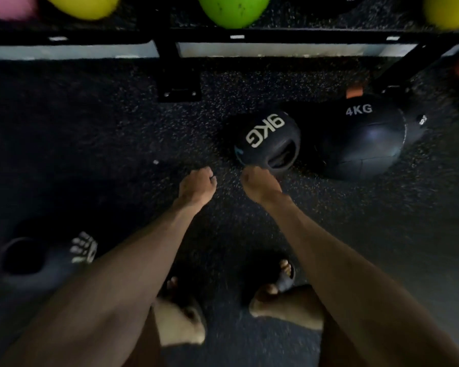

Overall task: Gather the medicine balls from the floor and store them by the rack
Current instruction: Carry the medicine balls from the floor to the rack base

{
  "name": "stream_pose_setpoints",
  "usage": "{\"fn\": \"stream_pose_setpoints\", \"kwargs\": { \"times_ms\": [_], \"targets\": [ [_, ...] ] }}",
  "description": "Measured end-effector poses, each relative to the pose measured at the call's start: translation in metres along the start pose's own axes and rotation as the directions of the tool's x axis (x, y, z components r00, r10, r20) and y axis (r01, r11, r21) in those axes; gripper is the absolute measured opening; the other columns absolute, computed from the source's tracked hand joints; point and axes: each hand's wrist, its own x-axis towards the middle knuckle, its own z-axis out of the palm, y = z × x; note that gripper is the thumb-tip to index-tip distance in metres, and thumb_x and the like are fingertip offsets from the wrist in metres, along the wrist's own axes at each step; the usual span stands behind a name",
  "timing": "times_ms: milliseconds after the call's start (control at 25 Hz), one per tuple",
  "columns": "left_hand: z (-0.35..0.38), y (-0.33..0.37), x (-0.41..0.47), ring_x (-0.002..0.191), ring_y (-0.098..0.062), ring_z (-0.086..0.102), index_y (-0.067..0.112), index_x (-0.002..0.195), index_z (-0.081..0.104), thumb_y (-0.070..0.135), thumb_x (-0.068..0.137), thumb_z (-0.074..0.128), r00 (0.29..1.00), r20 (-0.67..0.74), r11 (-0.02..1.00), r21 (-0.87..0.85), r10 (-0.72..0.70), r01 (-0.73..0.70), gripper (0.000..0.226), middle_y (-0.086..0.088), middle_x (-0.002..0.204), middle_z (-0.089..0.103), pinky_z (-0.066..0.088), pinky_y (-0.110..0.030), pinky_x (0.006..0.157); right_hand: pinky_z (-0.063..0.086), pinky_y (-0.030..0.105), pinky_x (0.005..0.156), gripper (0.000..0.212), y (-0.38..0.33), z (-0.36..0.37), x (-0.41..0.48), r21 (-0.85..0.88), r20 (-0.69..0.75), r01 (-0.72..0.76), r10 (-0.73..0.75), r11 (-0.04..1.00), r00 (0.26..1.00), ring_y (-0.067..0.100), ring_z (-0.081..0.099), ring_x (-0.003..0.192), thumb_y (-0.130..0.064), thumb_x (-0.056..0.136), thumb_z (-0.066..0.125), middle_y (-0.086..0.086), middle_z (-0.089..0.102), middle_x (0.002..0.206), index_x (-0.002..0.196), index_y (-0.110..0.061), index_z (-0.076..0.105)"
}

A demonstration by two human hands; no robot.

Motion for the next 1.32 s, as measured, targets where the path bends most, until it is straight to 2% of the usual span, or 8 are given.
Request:
{"fn": "stream_pose_setpoints", "kwargs": {
  "times_ms": [200, 360, 480, 560, 720, 920, 1160, 1320],
  "targets": [
    [-0.107, -0.065, -0.213, 0.101, -0.027, 0.067, 0.017, 0.119, 0.063, 0.035, 0.103, 0.047, 0.967, 0.212, 0.987, -0.042, -0.143, 0.155, 0.029, -0.008, 0.114, 0.069, 0.056, -0.042, 0.087, 0.050, 0.041, 0.085, 0.035, -0.112, -0.031, -0.198, -0.111, 0.368, 0.142, -0.092, 0.984, 0.925, 0.034, 0.060, 0.106, -0.033, 0.105, 0.037, 0.013, 0.061, 0.124, 0.127, -0.014, 0.057],
    [-0.149, -0.113, -0.349, 0.112, -0.032, 0.063, 0.013, 0.123, 0.064, 0.034, 0.102, 0.049, 0.958, 0.173, 0.945, -0.200, -0.227, 0.259, 0.033, -0.012, 0.122, 0.067, 0.052, -0.043, 0.094, 0.052, 0.040, 0.084, 0.033, -0.192, -0.049, -0.314, -0.165, 0.446, 0.342, -0.239, 0.925, 0.862, 0.029, 0.062, 0.095, -0.032, 0.106, 0.039, 0.013, 0.063, 0.117, 0.126, -0.013, 0.057],
    [-0.150, -0.131, -0.419, 0.114, -0.035, 0.061, 0.012, 0.122, 0.064, 0.034, 0.100, 0.050, 0.941, 0.111, 0.878, -0.338, -0.321, 0.339, 0.034, -0.015, 0.124, 0.066, 0.051, -0.044, 0.095, 0.049, 0.038, 0.078, 0.034, -0.223, -0.039, -0.364, -0.219, 0.494, 0.490, -0.337, 0.844, 0.801, 0.032, 0.062, 0.096, -0.031, 0.106, 0.038, 0.015, 0.063, 0.116, 0.127, -0.011, 0.056],
    [-0.140, -0.140, -0.470, 0.114, -0.035, 0.062, 0.014, 0.122, 0.063, 0.034, 0.098, 0.049, 0.906, 0.066, 0.804, -0.436, -0.419, 0.403, 0.034, -0.015, 0.126, 0.065, 0.051, -0.045, 0.095, 0.050, 0.039, 0.082, 0.034, -0.233, -0.025, -0.397, -0.281, 0.532, 0.596, -0.395, 0.752, 0.749, 0.033, 0.062, 0.100, -0.032, 0.105, 0.040, 0.016, 0.064, 0.117, 0.126, -0.012, 0.057],
    [-0.088, -0.137, -0.583, 0.120, -0.037, 0.059, 0.015, 0.128, 0.062, 0.031, 0.099, 0.047, 0.773, 0.031, 0.621, -0.575, -0.633, 0.532, 0.036, -0.016, 0.132, 0.062, 0.049, -0.044, 0.101, 0.051, 0.042, 0.091, 0.032, -0.235, 0.006, -0.485, -0.348, 0.636, 0.781, -0.482, 0.519, 0.603, 0.031, 0.061, 0.109, -0.034, 0.103, 0.043, 0.013, 0.063, 0.122, 0.123, -0.014, 0.059],
    [0.005, -0.104, -0.734, 0.117, -0.032, 0.062, 0.018, 0.126, 0.062, 0.031, 0.100, 0.045, 0.645, 0.115, 0.388, -0.716, -0.755, 0.581, 0.033, -0.011, 0.127, 0.065, 0.050, -0.044, 0.099, 0.054, 0.042, 0.087, 0.031, -0.197, 0.063, -0.606, -0.346, 0.770, 0.907, -0.479, 0.242, 0.422, 0.029, 0.064, 0.104, -0.034, 0.101, 0.047, 0.010, 0.067, 0.118, 0.121, -0.016, 0.061],
    [0.142, -0.064, -0.910, 0.114, -0.032, 0.063, 0.012, 0.120, 0.062, 0.027, 0.101, 0.044, 0.402, 0.210, 0.088, -0.789, -0.891, 0.608, 0.030, -0.011, 0.121, 0.067, 0.050, -0.044, 0.098, 0.053, 0.045, 0.093, 0.031, -0.115, 0.163, -0.776, -0.281, 0.883, 0.956, -0.414, -0.084, 0.223, 0.029, 0.063, 0.110, -0.034, 0.102, 0.047, 0.010, 0.065, 0.122, 0.124, -0.016, 0.061],
    [0.251, -0.044, -1.032, 0.112, -0.030, 0.065, 0.016, 0.120, 0.065, 0.032, 0.100, 0.049, 0.305, 0.241, -0.026, -0.820, -0.921, 0.572, 0.030, -0.011, 0.119, 0.070, 0.051, -0.041, 0.096, 0.052, 0.044, 0.091, 0.032, -0.036, 0.239, -0.896, -0.185, 0.944, 0.951, -0.314, -0.246, 0.103, 0.030, 0.062, 0.109, -0.034, 0.103, 0.044, 0.011, 0.063, 0.123, 0.123, -0.015, 0.060]
  ]
}}
